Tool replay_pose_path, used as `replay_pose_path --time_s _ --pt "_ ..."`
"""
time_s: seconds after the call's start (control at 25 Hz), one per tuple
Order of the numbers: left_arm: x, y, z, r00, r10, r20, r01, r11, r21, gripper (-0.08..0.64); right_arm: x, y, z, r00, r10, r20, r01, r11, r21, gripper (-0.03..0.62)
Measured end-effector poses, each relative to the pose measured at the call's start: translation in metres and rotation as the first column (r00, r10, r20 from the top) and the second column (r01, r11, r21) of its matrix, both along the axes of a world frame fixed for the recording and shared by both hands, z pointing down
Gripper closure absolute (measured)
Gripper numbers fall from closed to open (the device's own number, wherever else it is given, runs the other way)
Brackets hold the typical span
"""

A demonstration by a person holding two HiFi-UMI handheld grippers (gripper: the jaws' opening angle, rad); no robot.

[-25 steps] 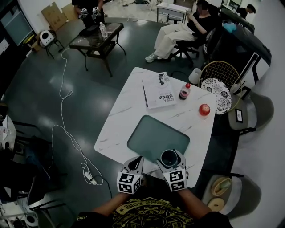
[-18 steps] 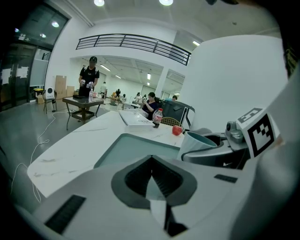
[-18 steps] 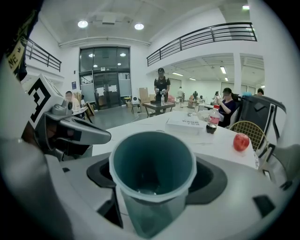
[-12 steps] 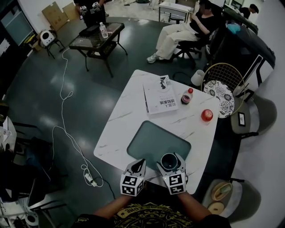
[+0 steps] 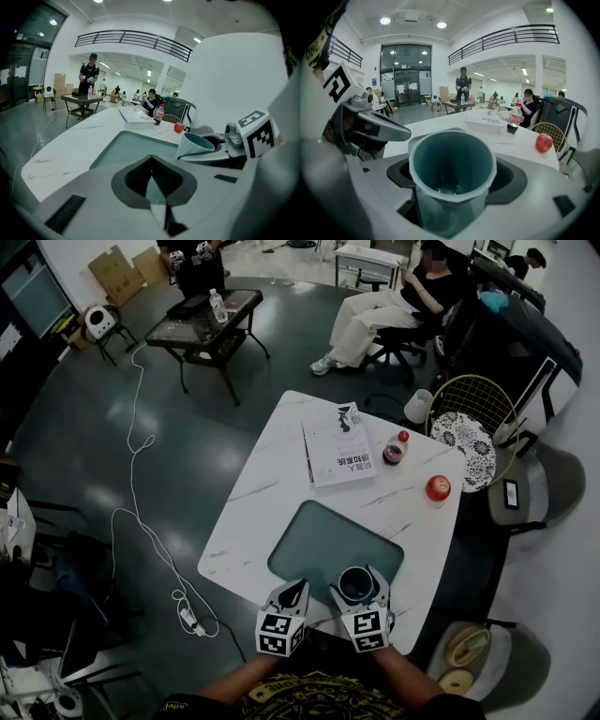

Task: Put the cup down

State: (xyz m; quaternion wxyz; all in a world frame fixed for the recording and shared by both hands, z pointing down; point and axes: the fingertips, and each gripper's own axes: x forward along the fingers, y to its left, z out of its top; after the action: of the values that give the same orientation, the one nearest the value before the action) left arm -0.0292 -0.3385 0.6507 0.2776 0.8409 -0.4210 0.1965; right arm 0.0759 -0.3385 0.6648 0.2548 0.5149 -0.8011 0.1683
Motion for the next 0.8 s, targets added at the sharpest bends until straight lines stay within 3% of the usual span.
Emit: replay_pose_path --time_s 0.32,0.8 --pt "-0.001 -0.003 -0.001 1.0 -0.004 -0.001 0.004 1.0 0.002 0.551 -0.001 0.003 0.01 1.0 -0.006 -0.011 0.006 1.0 -0.023 0.211" --pt "0.001 -0.001 -0.004 1.0 0.002 -0.009 -0.002 1.0 0.01 0.552 -0.005 0.002 0.009 1.0 -0.019 -0.021 0.02 1.0 0.016 0.205"
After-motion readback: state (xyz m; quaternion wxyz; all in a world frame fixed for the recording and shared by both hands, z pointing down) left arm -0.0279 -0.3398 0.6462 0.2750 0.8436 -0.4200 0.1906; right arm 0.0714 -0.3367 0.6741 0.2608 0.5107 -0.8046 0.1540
